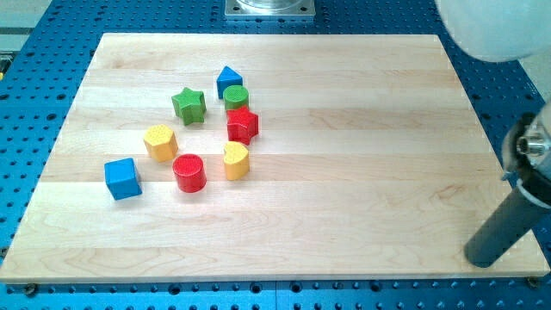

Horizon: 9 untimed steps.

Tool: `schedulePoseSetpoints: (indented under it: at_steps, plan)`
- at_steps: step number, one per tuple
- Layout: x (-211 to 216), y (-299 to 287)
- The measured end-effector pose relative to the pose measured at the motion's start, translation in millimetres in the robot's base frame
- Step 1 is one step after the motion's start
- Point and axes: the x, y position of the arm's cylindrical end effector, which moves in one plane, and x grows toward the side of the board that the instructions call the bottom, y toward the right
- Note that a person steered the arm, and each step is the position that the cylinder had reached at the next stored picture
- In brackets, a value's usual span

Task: Move the heart below to the red star

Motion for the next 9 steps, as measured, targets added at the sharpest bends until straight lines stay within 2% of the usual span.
schedulePoseSetpoints:
  at_steps: [1, 4, 5, 6, 7, 9]
  plan:
    - [0, -1]
    - [10, -135]
    - [-16, -237]
    - [-51, -293]
    - [-71, -321]
    - [-81, -321]
